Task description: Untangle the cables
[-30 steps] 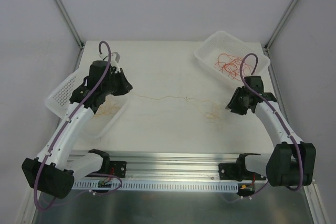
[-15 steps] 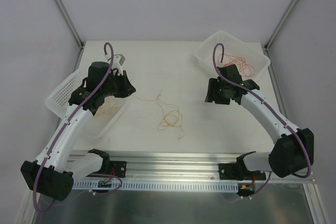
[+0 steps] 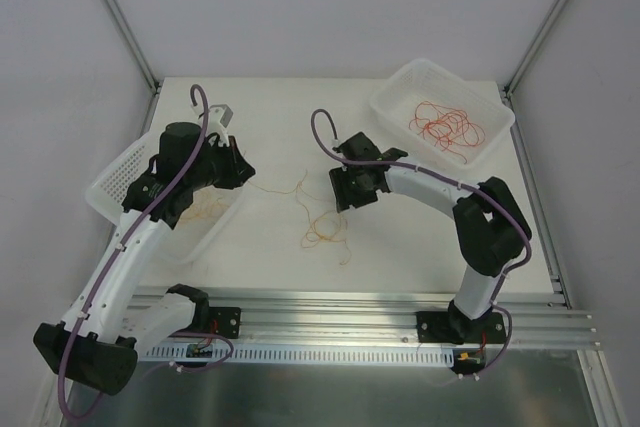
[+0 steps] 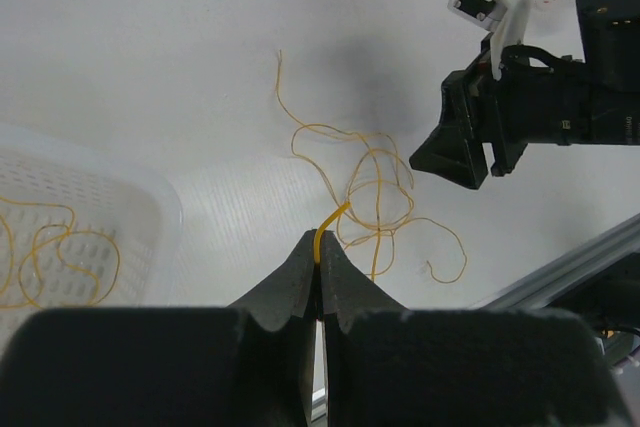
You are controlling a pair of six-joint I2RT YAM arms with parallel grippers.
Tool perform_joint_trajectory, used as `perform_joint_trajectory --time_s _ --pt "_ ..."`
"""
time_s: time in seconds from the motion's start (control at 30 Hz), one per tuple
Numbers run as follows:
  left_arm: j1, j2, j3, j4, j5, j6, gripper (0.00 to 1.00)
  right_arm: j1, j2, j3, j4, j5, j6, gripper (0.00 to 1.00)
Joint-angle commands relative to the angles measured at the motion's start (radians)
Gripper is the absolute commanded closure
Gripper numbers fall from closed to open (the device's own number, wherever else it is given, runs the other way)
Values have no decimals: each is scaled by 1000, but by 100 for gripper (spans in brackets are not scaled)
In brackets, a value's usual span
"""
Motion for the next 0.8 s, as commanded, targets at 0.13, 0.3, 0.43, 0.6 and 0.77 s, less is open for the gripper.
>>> perform_joint_trajectory --time_s 0.13,0.3,0.43,0.6,0.77 --pt "11 -38 -21 -3 -29 -13 100 30 104 76 103 -16 -41 53" --pt "11 -38 -16 -8 -33 -18 100 47 167 94 129 4 -32 59" --pt "11 -39 -15 -14 -59 -18 100 47 175 82 144 62 -30 75" --pt "11 -53 16 -52 -191 23 100 -17 25 28 95 187 -41 99" --pt "14 -39 80 -138 -441 67 100 -209 -222 11 -79 241 -43 99"
